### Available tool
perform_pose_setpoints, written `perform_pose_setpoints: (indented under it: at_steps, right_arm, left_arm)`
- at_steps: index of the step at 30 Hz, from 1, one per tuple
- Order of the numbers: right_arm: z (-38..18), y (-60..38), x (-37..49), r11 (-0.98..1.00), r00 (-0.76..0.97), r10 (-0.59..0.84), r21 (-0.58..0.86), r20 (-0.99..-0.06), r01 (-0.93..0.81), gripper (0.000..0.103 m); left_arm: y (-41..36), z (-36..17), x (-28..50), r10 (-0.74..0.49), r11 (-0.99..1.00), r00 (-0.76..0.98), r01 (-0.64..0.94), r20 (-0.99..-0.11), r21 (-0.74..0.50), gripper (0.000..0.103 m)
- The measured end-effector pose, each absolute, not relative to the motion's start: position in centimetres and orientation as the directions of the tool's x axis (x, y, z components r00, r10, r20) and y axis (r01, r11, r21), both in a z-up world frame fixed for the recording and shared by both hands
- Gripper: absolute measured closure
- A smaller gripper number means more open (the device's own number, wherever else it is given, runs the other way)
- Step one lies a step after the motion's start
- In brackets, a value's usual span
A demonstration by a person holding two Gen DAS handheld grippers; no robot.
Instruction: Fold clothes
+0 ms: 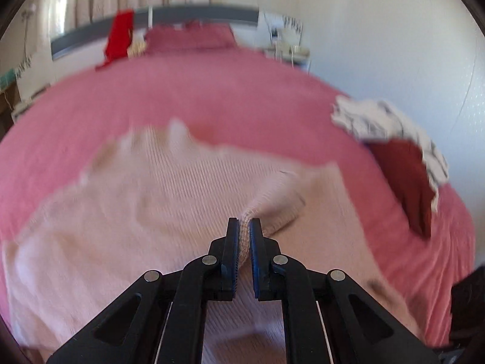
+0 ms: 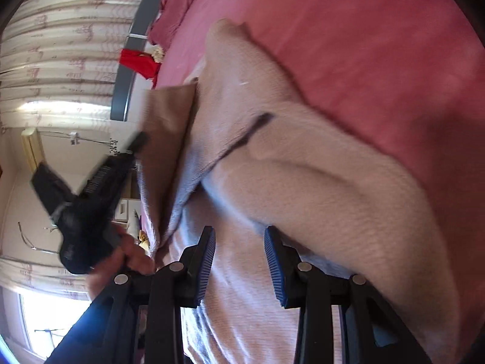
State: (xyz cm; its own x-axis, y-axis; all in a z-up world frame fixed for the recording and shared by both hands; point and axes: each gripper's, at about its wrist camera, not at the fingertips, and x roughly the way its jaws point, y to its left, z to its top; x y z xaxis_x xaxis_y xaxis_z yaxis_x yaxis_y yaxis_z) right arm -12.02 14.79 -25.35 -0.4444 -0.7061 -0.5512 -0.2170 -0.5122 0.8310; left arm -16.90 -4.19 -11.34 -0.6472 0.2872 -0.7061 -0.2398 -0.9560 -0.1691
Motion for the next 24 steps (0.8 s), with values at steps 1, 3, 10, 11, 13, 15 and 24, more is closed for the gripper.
perform_pose_setpoints:
  at_steps: [1,3,10,11,13,15,24]
  right_arm:
    - [-24.9,14.8,-12.5,-0.522,-0.446,-0.705,0.829,-0.552,-0.202,0.068]
    - [-23.9,14.8,-13.7,-0.542,-0.450,-0.700,0.823,-0.554,-0.170,0.068]
    - [-20.5,13.3,-21.3,-0.635,-0.467,-0.657,0.768,-0.592,-0.080,0.066]
    - [-20.7,13.1,-22.5,-0.646,-0.465,-0.643,0.757,-0.609,-0.098,0.066]
    - [-21.3,12.5,-24.8,-0.663,-0.461,-0.614,0.736,-0.640,-0.138,0.066]
    - [-22.1,11.8,-26.9,-0.670,-0.441,-0.606,0.724,-0.662,-0.165,0.066]
    - [-21.4,8.6,-27.3,-0.907,-0.447,-0.368,0.420,-0.815,-0.020,0.089]
  left_arm:
    - [-5.4,-11.2,-16.2,0.279,-0.960,-0.662,-0.219,-0.695,-0.176,0.088]
    - [-9.1,-10.4,-14.4,0.249,-0.968,-0.717,-0.161,-0.651,-0.193,0.072]
    - [-21.7,-9.2,-9.7,0.060,-0.975,-0.824,0.074,-0.563,-0.211,0.033]
    - [-23.0,-9.9,-9.9,0.011,-0.976,-0.809,0.119,-0.588,-0.181,0.033]
    - [-25.6,-12.1,-10.2,-0.077,-0.970,-0.760,0.206,-0.646,-0.128,0.033]
    - [-28.0,-14.5,-10.5,-0.164,-0.954,-0.691,0.294,-0.704,-0.066,0.033]
    - [-32.9,-17.3,-8.3,-0.198,-0.905,-0.666,0.407,-0.719,-0.128,0.011]
